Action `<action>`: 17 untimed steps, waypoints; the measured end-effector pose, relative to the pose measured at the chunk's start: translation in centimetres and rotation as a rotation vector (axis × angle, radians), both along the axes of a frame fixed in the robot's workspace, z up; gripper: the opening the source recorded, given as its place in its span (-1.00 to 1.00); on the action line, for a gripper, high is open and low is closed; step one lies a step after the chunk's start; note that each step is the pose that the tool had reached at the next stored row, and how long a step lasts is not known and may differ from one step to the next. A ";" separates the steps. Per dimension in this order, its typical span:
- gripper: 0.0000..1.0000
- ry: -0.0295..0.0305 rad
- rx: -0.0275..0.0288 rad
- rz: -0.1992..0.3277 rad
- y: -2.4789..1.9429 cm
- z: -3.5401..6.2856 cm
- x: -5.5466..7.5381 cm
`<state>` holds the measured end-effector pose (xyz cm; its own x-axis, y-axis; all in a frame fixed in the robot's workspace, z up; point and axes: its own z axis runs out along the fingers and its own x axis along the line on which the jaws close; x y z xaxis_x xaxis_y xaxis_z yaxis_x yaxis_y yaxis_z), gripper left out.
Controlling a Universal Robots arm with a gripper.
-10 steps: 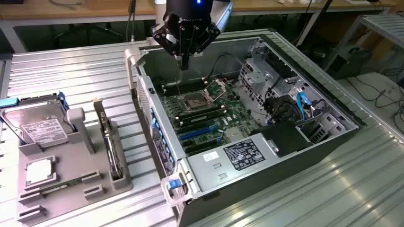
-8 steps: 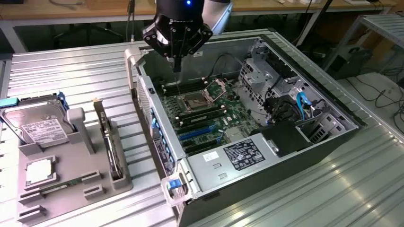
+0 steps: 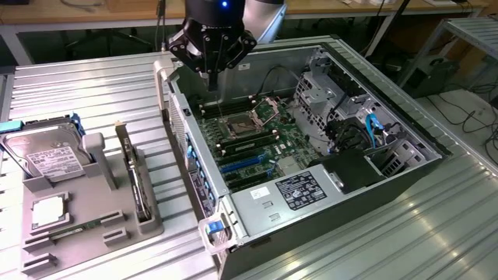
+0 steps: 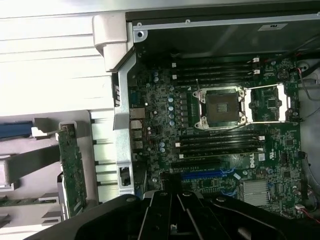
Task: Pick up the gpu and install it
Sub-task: 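Reach for the gpu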
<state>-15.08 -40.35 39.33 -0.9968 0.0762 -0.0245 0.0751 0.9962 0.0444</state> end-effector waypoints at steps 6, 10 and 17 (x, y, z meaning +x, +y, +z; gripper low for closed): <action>-0.79 0.0000 0.0000 0.000 -0.13 0.00 -0.5; -0.79 0.0000 -0.0001 0.000 -0.22 0.00 -0.8; -0.79 0.0000 0.0000 0.000 -0.44 0.00 -1.5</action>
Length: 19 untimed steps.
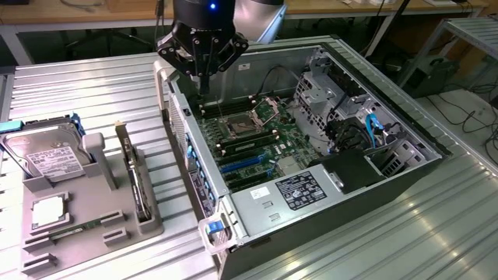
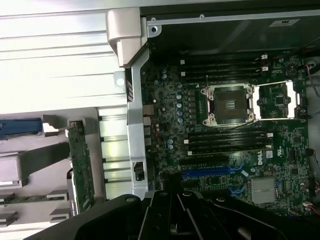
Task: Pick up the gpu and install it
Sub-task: 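Reach for the gpu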
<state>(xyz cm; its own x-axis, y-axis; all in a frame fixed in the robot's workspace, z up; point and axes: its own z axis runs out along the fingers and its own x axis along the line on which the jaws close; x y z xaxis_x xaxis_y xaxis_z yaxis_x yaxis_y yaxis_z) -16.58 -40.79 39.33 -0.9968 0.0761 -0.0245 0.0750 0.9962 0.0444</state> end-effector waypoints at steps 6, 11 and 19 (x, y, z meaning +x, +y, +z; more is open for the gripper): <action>-0.79 0.0000 0.0000 0.000 -0.21 0.00 -0.6; -0.79 0.0001 -0.0001 0.000 -0.39 0.00 -1.0; -0.79 0.0000 0.0000 0.000 -0.64 0.00 -1.6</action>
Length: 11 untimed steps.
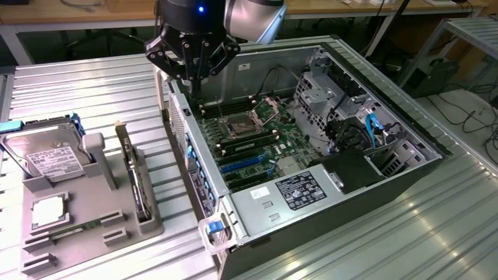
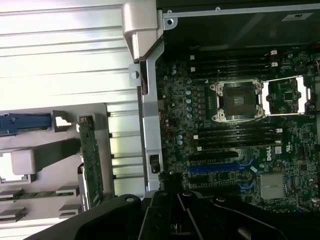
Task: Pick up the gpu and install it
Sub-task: 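Reach for the gpu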
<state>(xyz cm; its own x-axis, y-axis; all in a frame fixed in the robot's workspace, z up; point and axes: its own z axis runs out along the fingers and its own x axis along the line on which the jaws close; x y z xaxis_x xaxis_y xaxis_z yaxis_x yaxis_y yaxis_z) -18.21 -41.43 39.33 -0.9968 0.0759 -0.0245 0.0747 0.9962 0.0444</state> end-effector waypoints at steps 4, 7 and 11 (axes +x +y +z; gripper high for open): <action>-0.79 -0.0001 0.0001 0.000 -0.23 -0.01 -0.4; -0.79 -0.0001 0.0000 0.001 -0.48 0.00 -0.7; -0.79 0.0000 0.0000 0.001 -0.69 0.00 -1.0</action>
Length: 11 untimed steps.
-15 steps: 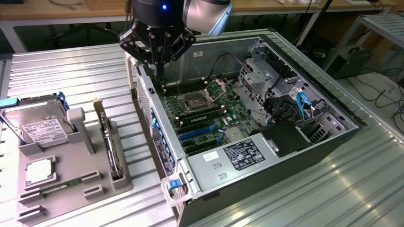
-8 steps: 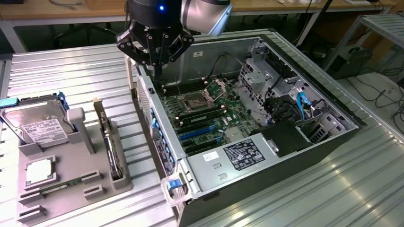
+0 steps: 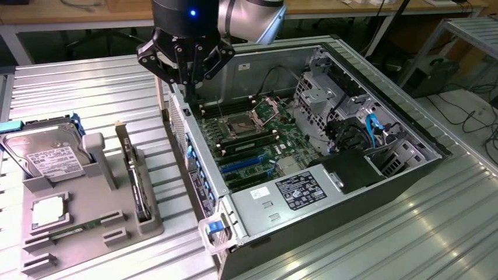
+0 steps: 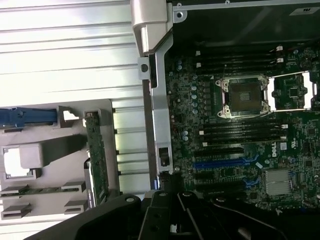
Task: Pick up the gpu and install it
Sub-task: 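Reach for the gpu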
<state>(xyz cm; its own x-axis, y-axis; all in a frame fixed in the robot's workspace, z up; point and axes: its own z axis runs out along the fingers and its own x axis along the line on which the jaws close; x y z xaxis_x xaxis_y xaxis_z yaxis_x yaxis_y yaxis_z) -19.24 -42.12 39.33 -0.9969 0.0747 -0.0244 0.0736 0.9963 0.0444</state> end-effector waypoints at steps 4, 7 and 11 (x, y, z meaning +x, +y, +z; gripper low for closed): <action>-0.79 -0.0001 0.0000 0.000 -0.21 0.00 -0.3; -0.79 0.0000 0.0000 0.001 -0.36 0.00 -0.5; -0.79 0.0000 0.0000 0.001 -0.59 0.00 -0.7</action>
